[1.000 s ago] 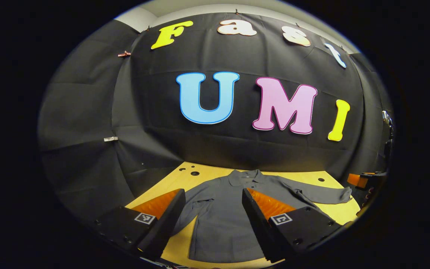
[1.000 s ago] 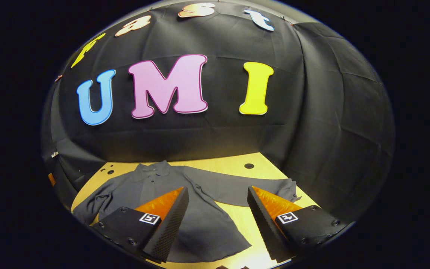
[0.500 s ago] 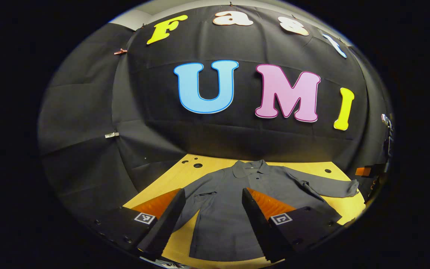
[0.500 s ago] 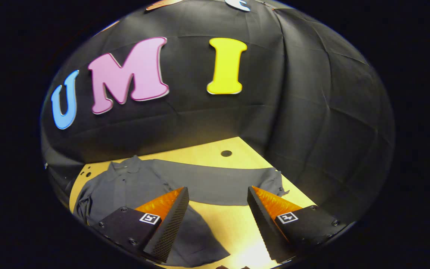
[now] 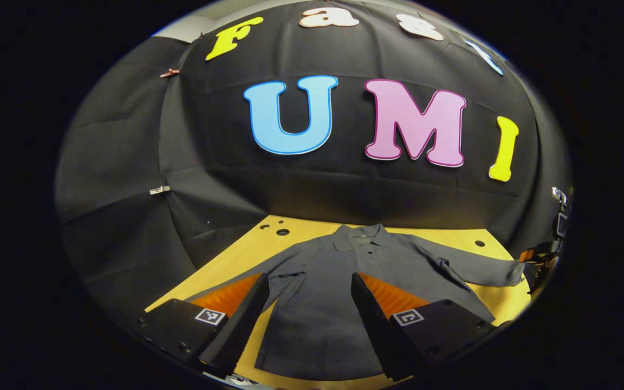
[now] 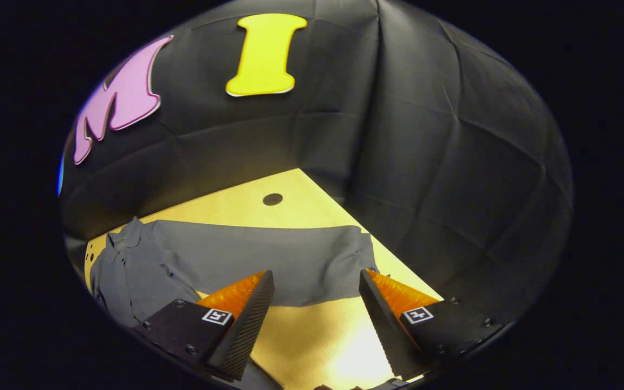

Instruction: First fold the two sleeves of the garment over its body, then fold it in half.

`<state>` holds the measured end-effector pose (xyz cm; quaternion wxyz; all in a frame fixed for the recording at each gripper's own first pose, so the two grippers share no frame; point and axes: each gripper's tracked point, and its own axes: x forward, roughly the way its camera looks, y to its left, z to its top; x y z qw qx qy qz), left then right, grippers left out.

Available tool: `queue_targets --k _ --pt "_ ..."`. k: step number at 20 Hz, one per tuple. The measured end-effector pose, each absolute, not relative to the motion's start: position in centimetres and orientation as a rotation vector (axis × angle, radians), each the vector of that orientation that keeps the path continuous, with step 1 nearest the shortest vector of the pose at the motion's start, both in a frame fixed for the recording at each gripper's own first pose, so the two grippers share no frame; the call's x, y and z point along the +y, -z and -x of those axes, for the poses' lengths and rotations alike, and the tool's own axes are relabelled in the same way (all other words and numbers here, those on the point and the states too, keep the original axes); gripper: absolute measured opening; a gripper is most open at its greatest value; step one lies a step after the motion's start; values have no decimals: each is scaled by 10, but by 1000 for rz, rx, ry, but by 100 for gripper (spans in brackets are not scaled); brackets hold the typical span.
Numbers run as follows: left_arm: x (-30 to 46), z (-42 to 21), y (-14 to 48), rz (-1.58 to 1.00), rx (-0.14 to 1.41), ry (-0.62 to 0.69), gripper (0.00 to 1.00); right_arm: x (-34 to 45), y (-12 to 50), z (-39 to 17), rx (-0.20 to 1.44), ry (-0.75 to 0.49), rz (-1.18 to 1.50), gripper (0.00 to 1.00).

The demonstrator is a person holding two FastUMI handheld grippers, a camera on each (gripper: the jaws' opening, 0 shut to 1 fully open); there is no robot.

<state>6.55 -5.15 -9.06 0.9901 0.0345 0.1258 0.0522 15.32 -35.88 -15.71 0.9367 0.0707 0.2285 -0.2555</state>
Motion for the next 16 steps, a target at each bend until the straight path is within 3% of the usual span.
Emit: queue_targets --k 16 --pt "-75 -76 107 -116 327 -81 96 -448 237 -203 666 658 -323 99"
